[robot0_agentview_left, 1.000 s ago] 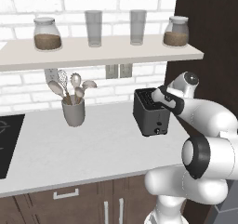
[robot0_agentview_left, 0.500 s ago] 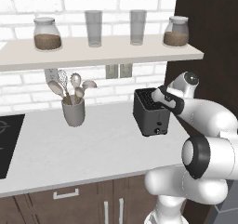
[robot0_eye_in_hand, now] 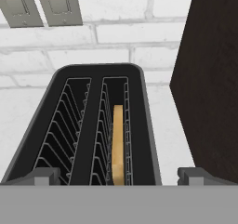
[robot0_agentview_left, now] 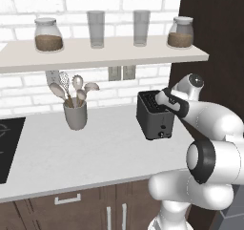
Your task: Start the toaster. Once the lever pops up, take the bread to the plate on the dining counter.
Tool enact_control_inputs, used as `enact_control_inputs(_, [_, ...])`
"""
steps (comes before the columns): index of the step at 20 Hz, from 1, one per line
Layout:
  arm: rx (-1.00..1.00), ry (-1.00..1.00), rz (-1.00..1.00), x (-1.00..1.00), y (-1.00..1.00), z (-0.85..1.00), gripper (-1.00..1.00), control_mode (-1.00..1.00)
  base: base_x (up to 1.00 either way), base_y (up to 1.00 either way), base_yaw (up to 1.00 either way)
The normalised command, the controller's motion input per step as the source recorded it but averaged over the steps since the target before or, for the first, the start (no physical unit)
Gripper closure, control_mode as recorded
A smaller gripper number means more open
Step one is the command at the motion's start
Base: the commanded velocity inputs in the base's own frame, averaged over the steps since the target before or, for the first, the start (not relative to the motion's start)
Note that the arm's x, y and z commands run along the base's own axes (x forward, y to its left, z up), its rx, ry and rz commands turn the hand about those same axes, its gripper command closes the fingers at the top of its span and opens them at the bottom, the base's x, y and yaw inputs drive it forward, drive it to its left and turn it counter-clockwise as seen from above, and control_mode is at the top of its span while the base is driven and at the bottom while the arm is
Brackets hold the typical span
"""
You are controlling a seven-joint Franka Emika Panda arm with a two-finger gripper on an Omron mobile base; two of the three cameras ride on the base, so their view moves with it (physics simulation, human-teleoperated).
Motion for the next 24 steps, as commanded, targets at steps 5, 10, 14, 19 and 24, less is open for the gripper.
enact_control_inputs(5, [0.00, 0.00, 0.00, 0.00, 0.00, 0.00, -1.00, -1.00, 0.00, 0.00, 0.00])
enact_control_inputs(10, [0.00, 0.00, 0.00, 0.00, 0.00, 0.00, -1.00, -1.00, 0.00, 0.00, 0.00])
enact_control_inputs(14, [0.00, 0.00, 0.00, 0.00, 0.00, 0.00, -1.00, -1.00, 0.00, 0.00, 0.00])
enact_control_inputs(19, [0.00, 0.00, 0.00, 0.00, 0.00, 0.00, -1.00, -1.00, 0.00, 0.00, 0.00])
enact_control_inputs(24, [0.00, 0.00, 0.00, 0.00, 0.00, 0.00, -1.00, -1.00, 0.00, 0.00, 0.00])
